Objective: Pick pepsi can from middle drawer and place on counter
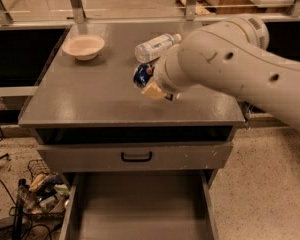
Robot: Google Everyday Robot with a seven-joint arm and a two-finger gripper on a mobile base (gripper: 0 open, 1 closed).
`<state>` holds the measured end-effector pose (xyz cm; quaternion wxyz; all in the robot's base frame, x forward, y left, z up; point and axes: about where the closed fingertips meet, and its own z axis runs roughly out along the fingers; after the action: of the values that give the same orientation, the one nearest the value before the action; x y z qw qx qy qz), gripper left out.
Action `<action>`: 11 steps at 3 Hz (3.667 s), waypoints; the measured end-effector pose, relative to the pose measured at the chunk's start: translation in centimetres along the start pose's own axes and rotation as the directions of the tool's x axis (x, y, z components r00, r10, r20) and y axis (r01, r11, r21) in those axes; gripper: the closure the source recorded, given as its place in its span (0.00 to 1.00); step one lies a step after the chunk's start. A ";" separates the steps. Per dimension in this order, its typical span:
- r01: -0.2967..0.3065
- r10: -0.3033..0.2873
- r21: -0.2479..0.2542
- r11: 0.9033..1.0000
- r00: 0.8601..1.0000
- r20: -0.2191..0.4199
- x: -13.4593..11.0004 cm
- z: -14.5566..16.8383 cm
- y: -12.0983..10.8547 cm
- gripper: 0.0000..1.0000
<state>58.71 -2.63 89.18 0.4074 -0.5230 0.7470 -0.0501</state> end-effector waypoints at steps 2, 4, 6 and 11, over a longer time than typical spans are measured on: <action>0.037 -0.037 -0.032 0.999 0.999 0.024 -2.9 2.6 -0.8 1.00; 0.040 -0.038 -0.138 0.990 0.999 0.019 -2.3 6.7 2.9 1.00; 0.044 -0.042 -0.166 0.985 0.999 0.019 -2.3 7.6 3.7 0.98; 0.044 -0.042 -0.166 0.985 0.999 0.019 -2.3 7.6 3.7 0.00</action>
Offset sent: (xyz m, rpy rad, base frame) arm 0.0227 0.0240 0.0011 -0.0062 0.0049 0.0465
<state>61.28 3.57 83.57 0.3671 -0.5716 0.7338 0.0078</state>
